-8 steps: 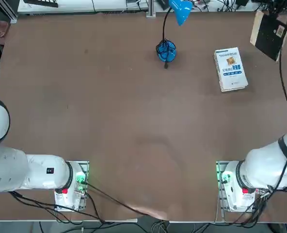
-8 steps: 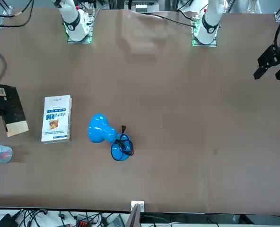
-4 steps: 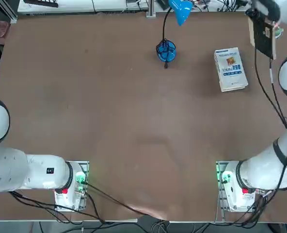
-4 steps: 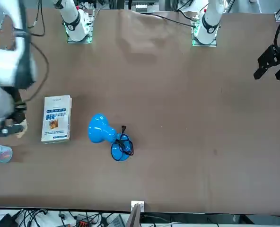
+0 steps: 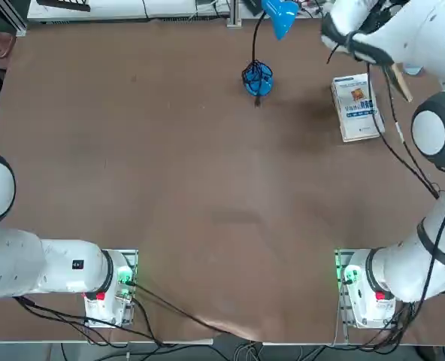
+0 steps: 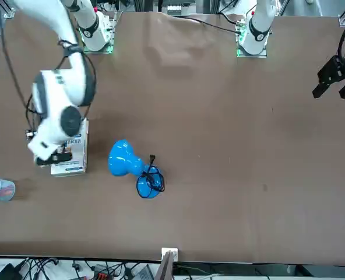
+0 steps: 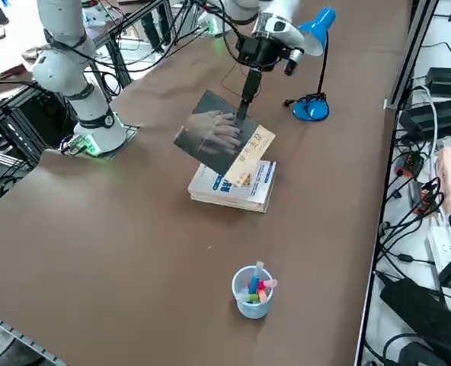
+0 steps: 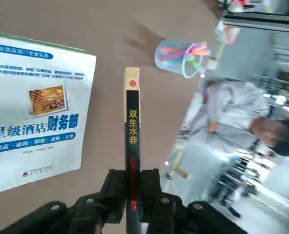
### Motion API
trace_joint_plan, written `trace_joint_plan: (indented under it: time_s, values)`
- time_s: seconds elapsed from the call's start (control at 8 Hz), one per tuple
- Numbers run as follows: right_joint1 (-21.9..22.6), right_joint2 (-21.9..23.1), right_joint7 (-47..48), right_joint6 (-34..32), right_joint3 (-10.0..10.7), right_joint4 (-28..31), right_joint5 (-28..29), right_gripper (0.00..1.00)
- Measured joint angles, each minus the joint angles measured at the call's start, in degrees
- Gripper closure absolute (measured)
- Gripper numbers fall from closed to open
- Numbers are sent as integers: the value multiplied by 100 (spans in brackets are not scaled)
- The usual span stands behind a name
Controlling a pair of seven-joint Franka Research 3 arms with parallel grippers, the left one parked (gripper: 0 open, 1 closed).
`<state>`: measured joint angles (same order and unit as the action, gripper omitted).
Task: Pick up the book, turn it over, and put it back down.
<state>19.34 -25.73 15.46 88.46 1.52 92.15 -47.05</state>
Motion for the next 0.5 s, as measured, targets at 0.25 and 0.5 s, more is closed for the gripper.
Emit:
trace_joint_plan:
  time_s: [0.25,0.5]
  values:
    - [434,-364,857,-143,1,142,-460,89]
    - [831,-723,1730,-344,2,224,-1137,89]
